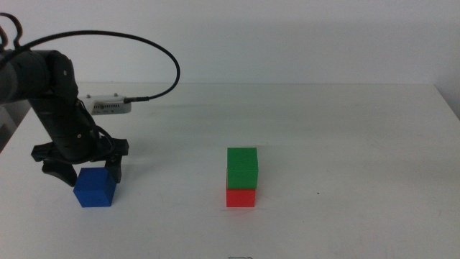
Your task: Stack red cubes first, then green, then blue cubes in a specific spot.
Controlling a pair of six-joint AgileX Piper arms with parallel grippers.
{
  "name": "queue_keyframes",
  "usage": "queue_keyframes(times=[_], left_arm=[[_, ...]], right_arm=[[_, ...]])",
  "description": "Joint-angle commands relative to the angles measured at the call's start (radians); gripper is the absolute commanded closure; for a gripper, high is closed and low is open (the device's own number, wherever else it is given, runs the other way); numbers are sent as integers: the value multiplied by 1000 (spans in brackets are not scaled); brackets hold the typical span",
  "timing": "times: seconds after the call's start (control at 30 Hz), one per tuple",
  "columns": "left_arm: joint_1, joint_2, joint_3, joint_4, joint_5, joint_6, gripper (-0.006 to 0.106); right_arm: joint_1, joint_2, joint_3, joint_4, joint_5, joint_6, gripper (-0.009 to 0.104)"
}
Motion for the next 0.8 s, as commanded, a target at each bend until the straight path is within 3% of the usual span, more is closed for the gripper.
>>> queue_keyframes(times=[0.0,0.17,0.4,0.5,0.77], left_arm=[[-4,-35,-32,-2,8,3,11],[-4,-24,-32,-4,18,2,32],[0,-61,-43,-11,100,-25,87],[-21,-122,-72,-19,182,-90,102],[-296,-195,-314,94,350,-431,102]], right_arm=[[-5,6,-22,-6,-70,-12,1],[-5,6,-22,-6,-70,-12,1],[-5,6,-22,-6,-70,-12,1],[-5,6,-22,-6,-70,-12,1],[-5,6,-22,-6,-70,-12,1]])
